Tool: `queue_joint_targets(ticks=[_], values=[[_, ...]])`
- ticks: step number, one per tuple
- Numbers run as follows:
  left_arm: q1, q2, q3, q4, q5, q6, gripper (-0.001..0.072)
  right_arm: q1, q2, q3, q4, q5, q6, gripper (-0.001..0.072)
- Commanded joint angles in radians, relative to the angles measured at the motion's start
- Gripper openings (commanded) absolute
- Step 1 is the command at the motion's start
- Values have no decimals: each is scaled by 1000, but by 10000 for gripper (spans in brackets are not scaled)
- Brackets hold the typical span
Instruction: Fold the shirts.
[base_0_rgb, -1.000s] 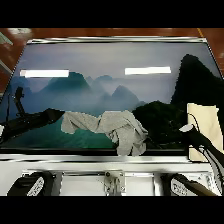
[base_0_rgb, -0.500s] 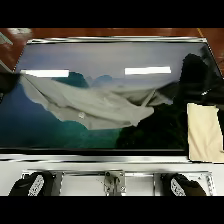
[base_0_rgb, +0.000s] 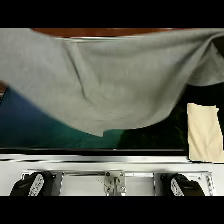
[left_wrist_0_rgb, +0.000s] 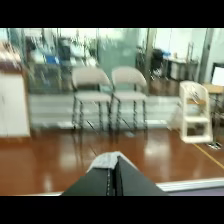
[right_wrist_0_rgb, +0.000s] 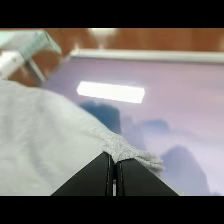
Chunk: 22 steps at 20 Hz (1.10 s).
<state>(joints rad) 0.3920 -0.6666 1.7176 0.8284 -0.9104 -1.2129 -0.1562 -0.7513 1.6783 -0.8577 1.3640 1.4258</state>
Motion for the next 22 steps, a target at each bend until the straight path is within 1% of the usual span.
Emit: queue_joint_targets(ticks=[1,3,4,6,8,10,13,15,17,19,22], values=[[3,3,49,174,-60,-35,37,0,5,39,-175,296,106,56],[3,-11,32,239,-144,-42,37,0,-8,37,-263,454,138,56],[3,-17,9,254,-182,-42,37,1,-20,23,-277,491,155,56],[2,-27,-63,252,-229,-42,37,3,-21,-55,-246,487,167,56],[2,-37,-171,240,-236,-66,37,3,-21,-192,-230,454,167,56],[2,-54,-282,200,-236,-66,37,3,-21,-367,-224,338,148,56],[-13,-98,-451,68,-230,-64,37,3,-42,-612,-224,41,141,56],[-52,-140,-547,29,-202,-64,38,3,-98,-704,-212,-170,141,56],[-112,-196,-620,27,-153,-64,38,3,-183,-731,-180,-341,141,56],[-182,-266,-669,27,-94,-64,38,3,-286,-731,-114,-443,140,56],[-290,-402,-708,28,8,-64,38,3,-444,-731,-2,-503,113,56]])
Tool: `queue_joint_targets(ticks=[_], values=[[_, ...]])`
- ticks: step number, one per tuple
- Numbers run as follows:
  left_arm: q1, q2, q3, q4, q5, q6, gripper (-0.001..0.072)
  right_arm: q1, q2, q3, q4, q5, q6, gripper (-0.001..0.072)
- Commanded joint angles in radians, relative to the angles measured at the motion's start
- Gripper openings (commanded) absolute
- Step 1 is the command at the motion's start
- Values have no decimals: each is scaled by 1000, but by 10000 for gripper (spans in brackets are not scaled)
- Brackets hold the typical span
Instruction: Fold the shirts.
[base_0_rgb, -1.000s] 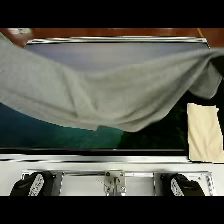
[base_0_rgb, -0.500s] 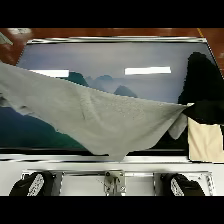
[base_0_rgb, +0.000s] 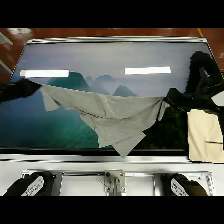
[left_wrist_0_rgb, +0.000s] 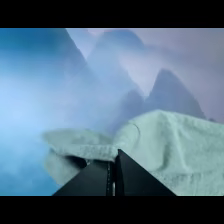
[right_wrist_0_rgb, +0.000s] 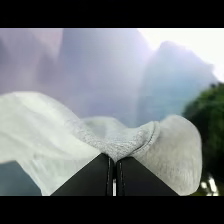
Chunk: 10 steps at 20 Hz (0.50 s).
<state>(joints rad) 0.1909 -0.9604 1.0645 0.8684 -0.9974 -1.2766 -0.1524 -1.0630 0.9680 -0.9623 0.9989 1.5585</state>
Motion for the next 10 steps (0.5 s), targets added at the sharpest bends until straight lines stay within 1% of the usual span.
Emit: queue_joint_targets(ticks=[1,3,6,10], values=[[-114,-161,-56,-13,113,-1,38,0,-177,-21,117,-140,-25,57],[-151,-264,-56,-13,126,-21,38,0,-250,-21,119,-137,-32,56],[-164,-367,-56,-14,119,-109,37,-1,-298,-21,111,-141,-84,56],[-164,-389,-55,-13,124,-93,38,-2,-299,-21,31,-158,-90,56]])
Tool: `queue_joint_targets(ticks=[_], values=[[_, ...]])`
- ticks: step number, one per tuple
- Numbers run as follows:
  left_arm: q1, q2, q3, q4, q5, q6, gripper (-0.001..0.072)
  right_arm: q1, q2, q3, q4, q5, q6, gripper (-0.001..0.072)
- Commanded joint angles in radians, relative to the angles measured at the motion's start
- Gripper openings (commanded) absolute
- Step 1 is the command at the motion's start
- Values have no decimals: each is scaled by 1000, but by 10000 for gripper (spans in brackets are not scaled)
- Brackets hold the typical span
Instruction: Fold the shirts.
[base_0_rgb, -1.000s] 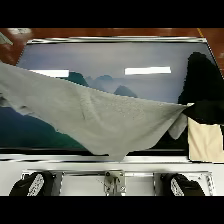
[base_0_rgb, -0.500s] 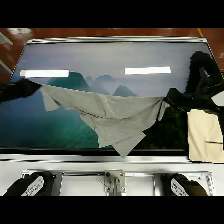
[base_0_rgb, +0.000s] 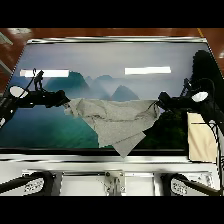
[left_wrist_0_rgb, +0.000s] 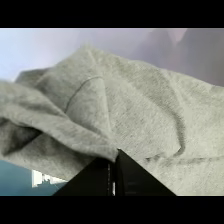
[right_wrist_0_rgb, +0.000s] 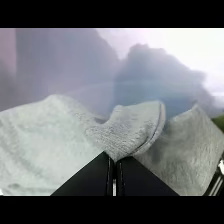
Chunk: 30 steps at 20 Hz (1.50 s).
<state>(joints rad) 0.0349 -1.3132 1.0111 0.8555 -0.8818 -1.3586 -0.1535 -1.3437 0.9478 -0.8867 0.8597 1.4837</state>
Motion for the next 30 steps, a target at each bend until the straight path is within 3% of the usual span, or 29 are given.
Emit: queue_joint_targets(ticks=[1,2,3,4,7,10,12,15,17,20,29,30], values=[[-8,-36,-2,1,9,-11,38,0,-18,0,-58,-19,-15,58],[-8,-36,-2,0,8,-11,38,0,-18,0,-58,-20,-16,140],[-8,-36,-2,0,7,-11,38,-1,-18,0,-58,-23,-25,441],[-8,-35,-2,0,3,-11,38,-1,-15,9,-58,3,-56,639],[6,-35,6,5,-57,50,38,-9,29,98,-110,209,-140,639],[39,-35,31,4,-133,91,38,-3,103,161,-127,473,-102,638],[46,-35,35,4,-140,92,38,80,140,135,-117,553,-72,638],[45,-34,34,-4,-169,92,38,269,135,31,-145,454,-66,639],[46,-28,34,-3,-226,137,38,294,97,8,-184,401,-1,639],[46,-23,34,-3,-280,161,38,222,36,8,-182,389,43,639],[46,-23,34,-3,-278,162,38,30,-125,8,-151,393,68,642],[46,-23,34,-3,-279,162,38,18,-131,8,-151,392,68,682]])
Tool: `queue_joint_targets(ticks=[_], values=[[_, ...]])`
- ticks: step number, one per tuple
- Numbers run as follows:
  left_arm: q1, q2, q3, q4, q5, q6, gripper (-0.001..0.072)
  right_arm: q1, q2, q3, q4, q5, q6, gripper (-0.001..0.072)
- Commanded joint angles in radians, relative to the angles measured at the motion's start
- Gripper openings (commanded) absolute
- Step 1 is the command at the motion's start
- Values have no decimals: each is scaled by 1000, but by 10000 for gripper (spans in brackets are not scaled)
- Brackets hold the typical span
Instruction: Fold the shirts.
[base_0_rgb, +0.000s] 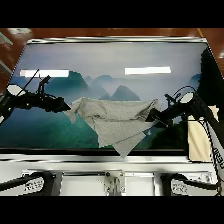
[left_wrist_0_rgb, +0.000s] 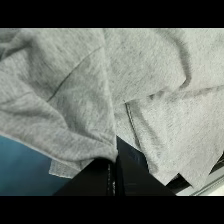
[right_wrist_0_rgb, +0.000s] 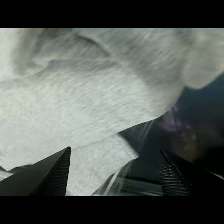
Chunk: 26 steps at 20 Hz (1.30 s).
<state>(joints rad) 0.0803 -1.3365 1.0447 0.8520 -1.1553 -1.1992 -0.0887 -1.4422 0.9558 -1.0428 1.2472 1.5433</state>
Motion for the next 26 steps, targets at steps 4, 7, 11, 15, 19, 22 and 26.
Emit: queue_joint_targets(ticks=[4,7,11,15,19,22,26], values=[[0,1,1,0,-5,3,38,-44,-110,0,68,-47,14,682],[0,1,1,0,-5,3,38,-4,-157,0,124,-156,12,681],[0,1,1,0,-5,3,38,5,-158,0,235,-263,14,247],[16,14,27,22,26,24,36,4,-112,56,479,-140,-258,56],[92,134,227,27,74,2,36,4,108,254,650,-68,-328,55],[156,242,492,27,75,2,37,5,305,455,631,-164,-259,55],[280,316,834,30,86,-37,37,5,521,582,335,-234,18,55]])
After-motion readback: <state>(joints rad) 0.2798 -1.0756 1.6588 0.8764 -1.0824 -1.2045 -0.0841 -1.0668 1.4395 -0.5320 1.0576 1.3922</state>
